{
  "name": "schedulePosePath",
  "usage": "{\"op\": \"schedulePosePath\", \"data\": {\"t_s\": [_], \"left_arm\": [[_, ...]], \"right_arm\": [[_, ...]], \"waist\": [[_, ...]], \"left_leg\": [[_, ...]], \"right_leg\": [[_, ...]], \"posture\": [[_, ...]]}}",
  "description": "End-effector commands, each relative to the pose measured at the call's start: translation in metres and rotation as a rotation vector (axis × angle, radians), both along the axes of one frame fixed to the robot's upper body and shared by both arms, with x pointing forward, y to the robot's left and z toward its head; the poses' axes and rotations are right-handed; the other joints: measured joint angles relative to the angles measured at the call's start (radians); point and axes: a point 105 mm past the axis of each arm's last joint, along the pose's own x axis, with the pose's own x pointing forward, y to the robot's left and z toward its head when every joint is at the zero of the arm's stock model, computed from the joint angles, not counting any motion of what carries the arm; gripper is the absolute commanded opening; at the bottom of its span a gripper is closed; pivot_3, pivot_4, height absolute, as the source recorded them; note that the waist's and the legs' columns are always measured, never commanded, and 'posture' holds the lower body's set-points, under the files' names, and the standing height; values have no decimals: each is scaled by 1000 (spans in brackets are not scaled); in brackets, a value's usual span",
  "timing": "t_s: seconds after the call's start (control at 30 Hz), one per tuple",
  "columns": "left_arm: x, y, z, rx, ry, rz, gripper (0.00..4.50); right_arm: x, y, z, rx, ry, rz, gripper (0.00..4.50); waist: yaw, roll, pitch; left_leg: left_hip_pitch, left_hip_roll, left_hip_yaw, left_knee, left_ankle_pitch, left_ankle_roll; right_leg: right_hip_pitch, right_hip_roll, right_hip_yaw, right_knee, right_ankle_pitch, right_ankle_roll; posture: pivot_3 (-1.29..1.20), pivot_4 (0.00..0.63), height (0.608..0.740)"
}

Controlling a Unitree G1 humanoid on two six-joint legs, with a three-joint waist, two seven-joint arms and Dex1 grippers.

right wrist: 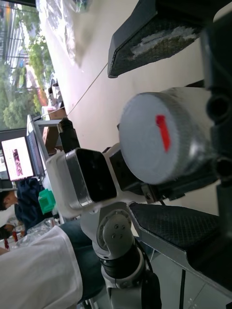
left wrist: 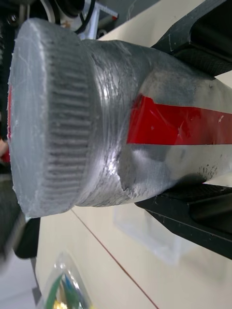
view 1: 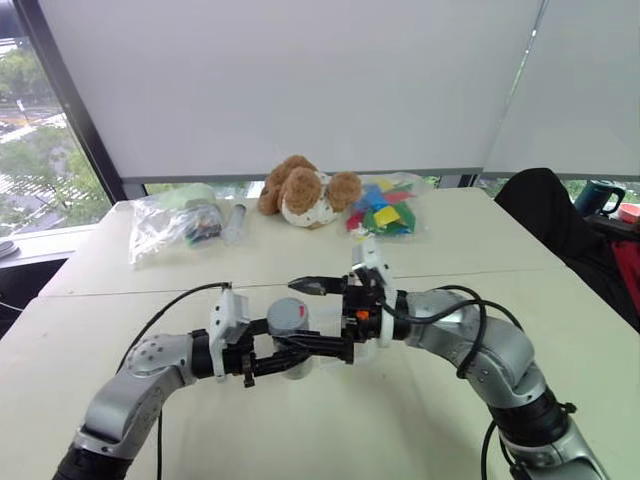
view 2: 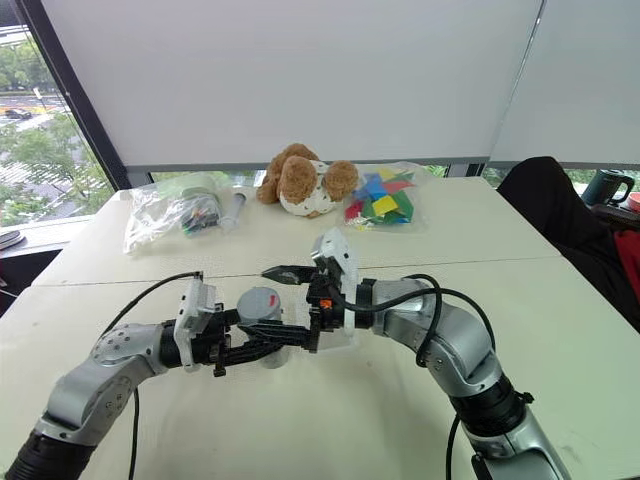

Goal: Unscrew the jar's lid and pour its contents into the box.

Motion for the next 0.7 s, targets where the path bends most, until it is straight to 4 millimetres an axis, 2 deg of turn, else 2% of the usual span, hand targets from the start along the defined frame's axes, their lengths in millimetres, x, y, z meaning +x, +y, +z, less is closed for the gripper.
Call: {"op": "schedulePosePath", "data": {"t_s": [0.03, 0.23, 0.33, 0.4, 0.43, 0.6, 0.7], "left_arm": [[-2, -3, 2, -4, -39, -7, 2070], [-1, -7, 7, -7, -70, -1, 2070], [1, -13, 16, -15, -88, -3, 2070], [2, -15, 21, -15, -95, -6, 2070], [2, -16, 24, -15, -97, -8, 2070], [-1, -21, 33, -3, -92, -44, 2070], [-9, -22, 40, 2, -82, -143, 2070]], "right_arm": [[-4, 5, 10, 9, -40, 20, 4500], [-7, 6, 8, 3, -4, 46, 4500], [-8, 4, 6, -15, 17, 62, 3605], [-8, 4, 6, -17, 22, 67, 2593], [-7, 4, 8, -12, 17, 68, 2304], [-9, 3, 15, 4, -39, 115, 2323], [-28, -7, 16, -27, -63, 337, 2323]], "waist": [[-1, 0, 0], [-1, 0, 0], [0, 0, 0], [-1, 0, 0], [-1, 0, 0], [-2, 0, 0], [-2, 0, 0]], "left_leg": [[0, 0, 0, 0, 0, 0], [0, 0, 0, 0, 0, 0], [0, 0, -1, 0, 0, 0], [0, 0, 0, 1, 0, 0], [0, 0, -1, 1, 0, 0], [0, 0, 0, 0, 0, 0], [0, 0, 1, 0, 0, 0]], "right_leg": [[0, 0, 0, 0, 0, 0], [0, 0, 0, 0, 0, 0], [0, 0, 0, 0, 0, 0], [0, 0, 0, 0, 0, 0], [0, 0, 0, 0, 0, 0], [0, 1, 0, 0, 0, 1], [0, 1, 0, 0, 1, 1]], "posture": [[0, 150, 740], [0, 150, 740], [0, 150, 740], [0, 150, 740], [0, 150, 740], [0, 150, 740], [0, 150, 740]]}}
